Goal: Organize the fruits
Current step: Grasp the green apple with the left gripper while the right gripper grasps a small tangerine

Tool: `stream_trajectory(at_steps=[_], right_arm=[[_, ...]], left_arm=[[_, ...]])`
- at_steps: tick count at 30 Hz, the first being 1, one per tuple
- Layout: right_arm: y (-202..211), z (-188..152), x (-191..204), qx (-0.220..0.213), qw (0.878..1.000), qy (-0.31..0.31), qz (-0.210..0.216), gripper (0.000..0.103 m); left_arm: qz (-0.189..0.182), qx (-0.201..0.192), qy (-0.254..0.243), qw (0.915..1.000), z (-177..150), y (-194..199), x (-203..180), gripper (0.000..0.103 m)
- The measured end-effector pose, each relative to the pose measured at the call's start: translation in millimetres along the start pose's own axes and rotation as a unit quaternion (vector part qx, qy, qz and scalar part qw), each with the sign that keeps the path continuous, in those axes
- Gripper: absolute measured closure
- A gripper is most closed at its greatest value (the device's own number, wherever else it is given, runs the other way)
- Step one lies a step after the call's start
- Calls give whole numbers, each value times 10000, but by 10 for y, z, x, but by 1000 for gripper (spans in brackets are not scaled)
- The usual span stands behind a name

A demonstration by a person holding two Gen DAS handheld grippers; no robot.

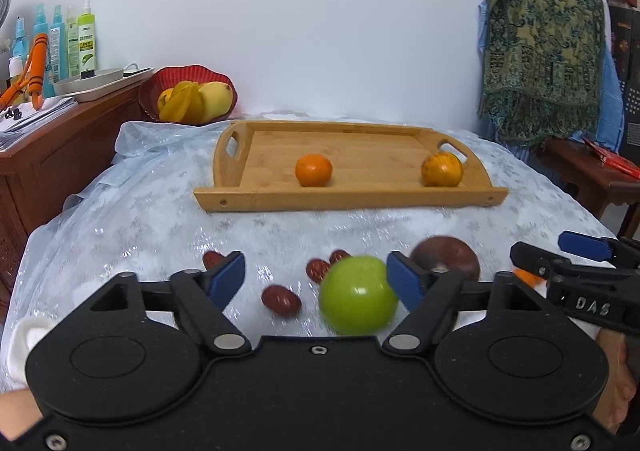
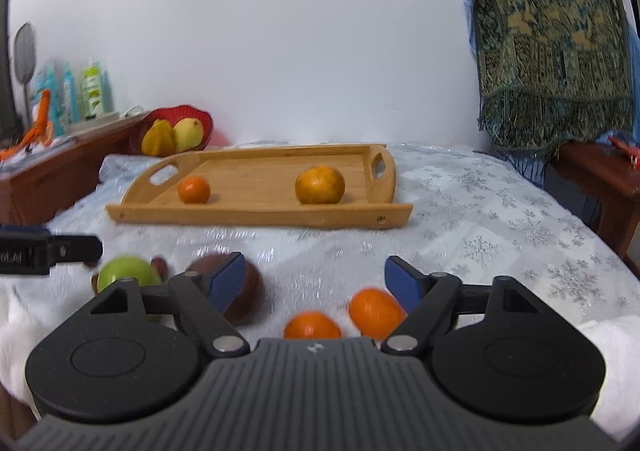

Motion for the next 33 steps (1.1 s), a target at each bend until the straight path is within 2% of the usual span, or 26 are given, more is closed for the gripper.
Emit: stream_trajectory(at_steps=[3, 6, 8, 11, 17, 23, 33], right_arm=[[80, -52, 55, -104, 9999, 82, -29, 27], [121, -50, 100, -193, 9997, 123, -56, 37], [126, -71, 118, -185, 9998, 98, -48, 45], [126, -127, 127, -119, 9999, 6, -71, 50], [80, -286, 116, 95, 9999, -72, -82, 51], [-31, -317, 130, 102, 9998, -184, -54, 51], [-186, -340, 58, 120, 9975, -497, -483, 51]], left_arm=[[-93, 15, -57, 9999, -74, 32, -59, 46], [-125, 47, -139, 9998, -137, 14, -122, 54], [-93, 67, -135, 9998, -177, -12, -145, 55], [-127, 124, -53, 9998, -212, -72, -173, 55], [-203, 100, -7, 9997, -235, -190, -224, 53], [-198, 31, -50, 9998, -256, -278, -297, 52], [-172, 76, 121, 9998, -340, -431, -295, 48]])
Point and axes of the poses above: each gripper's, at about its wrist camera, not at the fingertips, and y roughly against the way its jaws point, x to its left, z to its top, the point moved 6 cm from there along -y, roughly the way its jaws point, and after that the axes turned 3 degrees about z, right-handed, at the moved point
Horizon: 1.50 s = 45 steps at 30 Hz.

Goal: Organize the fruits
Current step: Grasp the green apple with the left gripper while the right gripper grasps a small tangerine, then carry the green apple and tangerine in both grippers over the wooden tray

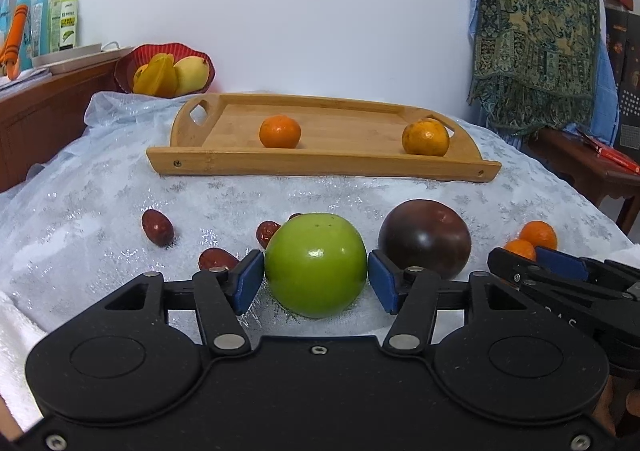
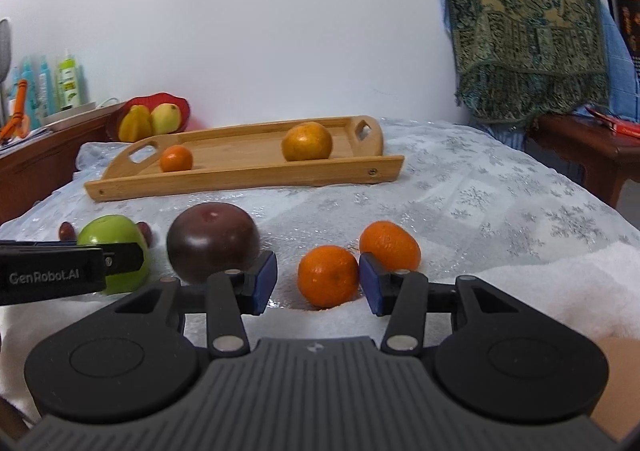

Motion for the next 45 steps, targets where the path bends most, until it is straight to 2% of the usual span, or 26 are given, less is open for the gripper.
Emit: stream_trajectory(at_steps=[4, 10, 17, 28, 39, 45], right_arm=[[-58, -32, -40, 151, 9996, -222, 9, 51], [-66, -42, -25, 142, 9997, -191, -24, 51], [-60, -37, -31, 114, 9997, -214, -56, 60], [-46, -31, -28, 97, 9997, -217, -78, 64], [44, 87, 37, -115, 9997, -190, 99, 64], [70, 206, 44, -131, 9989, -389, 214, 64]], left_arm=[[3, 65, 97, 9999, -22, -60, 7, 48], [19, 87, 137, 9999, -51, -93, 1, 48], [15, 92, 209, 9997, -35, -104, 5, 48], [85, 75, 157, 9998, -41, -85, -18, 48], [142, 79, 67, 9998, -38, -12, -46, 49], [95, -30, 16, 9999, 57, 75, -54, 49]])
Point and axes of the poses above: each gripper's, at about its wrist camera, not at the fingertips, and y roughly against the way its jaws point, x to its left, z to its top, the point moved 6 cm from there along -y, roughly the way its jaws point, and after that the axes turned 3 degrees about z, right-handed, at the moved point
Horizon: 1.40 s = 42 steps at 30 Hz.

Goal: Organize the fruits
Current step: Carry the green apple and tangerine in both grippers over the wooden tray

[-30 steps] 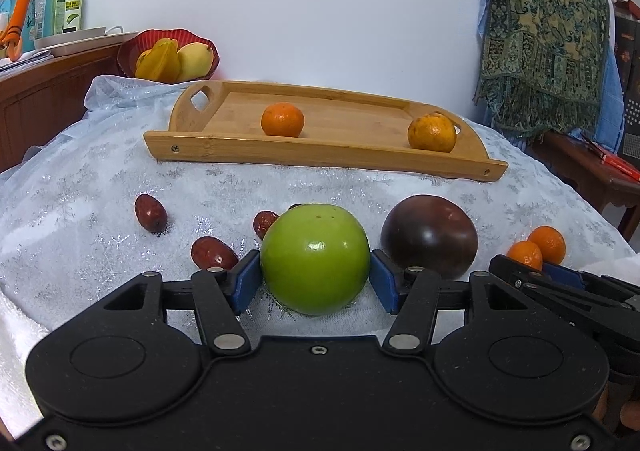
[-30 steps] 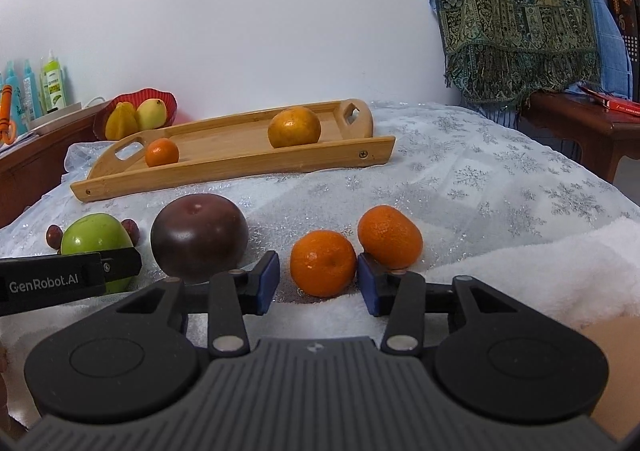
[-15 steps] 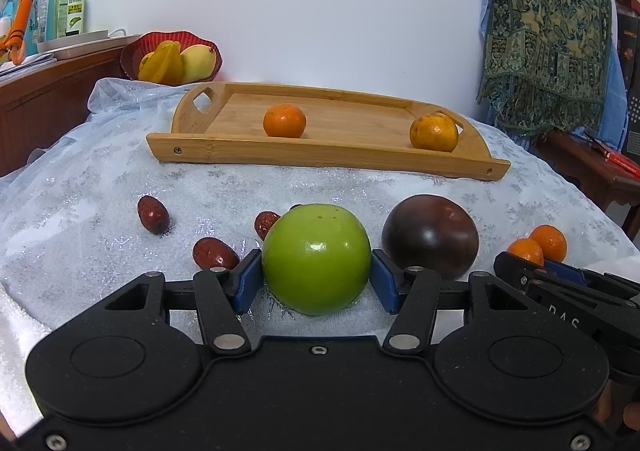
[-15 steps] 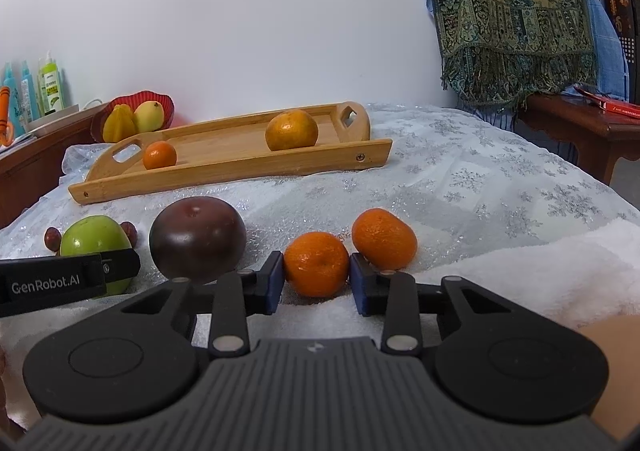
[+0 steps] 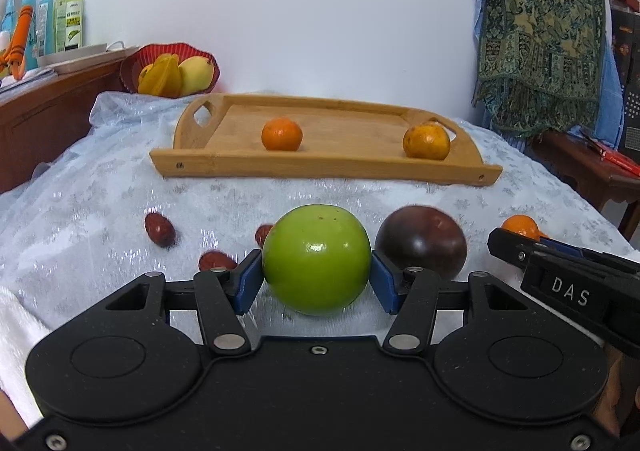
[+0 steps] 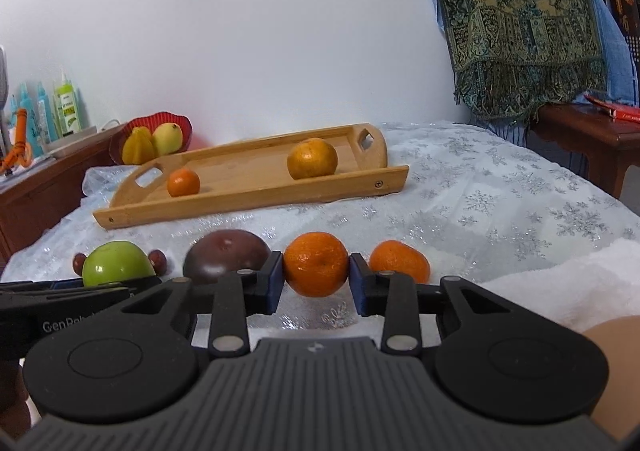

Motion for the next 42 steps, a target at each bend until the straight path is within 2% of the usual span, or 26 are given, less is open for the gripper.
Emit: stream_trajectory(at_steps=[8, 18, 23, 29, 36, 42], right_arm=[[-182, 465, -57, -203, 9993, -273, 134, 64], [-712, 1106, -195, -225, 9990, -360, 150, 64], [-1092, 1311, -296, 62, 9989, -453, 99, 64], [-1543, 1355, -404, 689, 9948, -727, 180, 64], [-1834, 1366, -429, 1075, 9919, -611, 286, 64], [-2046, 1295, -411, 1498, 9873, -379, 361, 64]], left_arm=[[-67, -128, -68, 9999, 406, -69, -11, 49], [-154, -37, 147, 9998, 1060, -478, 134, 49], [-147, 123, 244, 9995, 1309, -816, 206, 49], [-220, 447, 442, 9978, 1532, -1265, 278, 49], [-239, 813, 481, 9952, 1613, -1691, 266, 49], [-240, 938, 416, 9944, 1643, -1918, 220, 49]])
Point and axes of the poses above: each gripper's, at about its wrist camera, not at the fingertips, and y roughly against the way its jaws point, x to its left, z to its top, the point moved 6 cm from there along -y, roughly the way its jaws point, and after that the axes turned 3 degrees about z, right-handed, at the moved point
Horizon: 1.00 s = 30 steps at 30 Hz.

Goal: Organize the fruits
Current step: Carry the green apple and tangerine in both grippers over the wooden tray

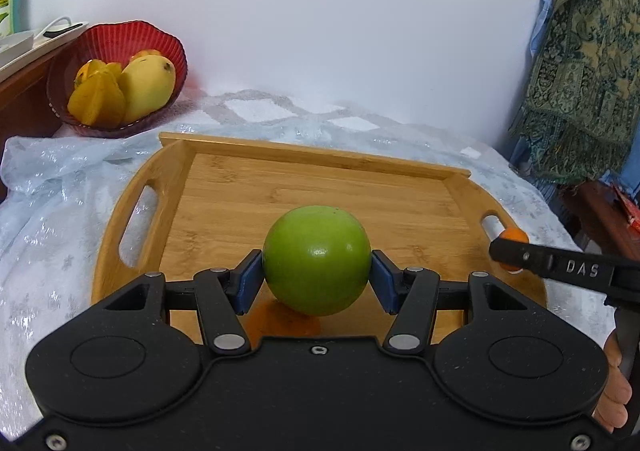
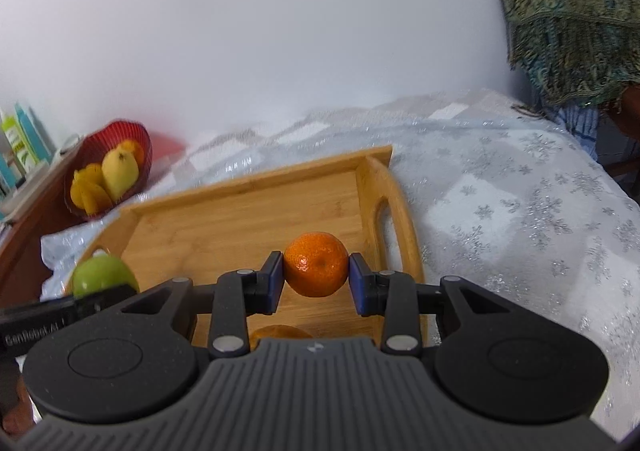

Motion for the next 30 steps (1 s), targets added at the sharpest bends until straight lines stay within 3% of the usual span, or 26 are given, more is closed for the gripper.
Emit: stream_trajectory(at_steps=[11, 30], right_arm=[[-177, -41, 96, 297, 9993, 227, 37, 64], [-223, -40, 91, 327, 9991, 267, 3, 63]], left_arm=[[168, 76, 0, 9998, 36, -150, 32, 49], [269, 158, -49, 9995, 130, -359, 73, 49]])
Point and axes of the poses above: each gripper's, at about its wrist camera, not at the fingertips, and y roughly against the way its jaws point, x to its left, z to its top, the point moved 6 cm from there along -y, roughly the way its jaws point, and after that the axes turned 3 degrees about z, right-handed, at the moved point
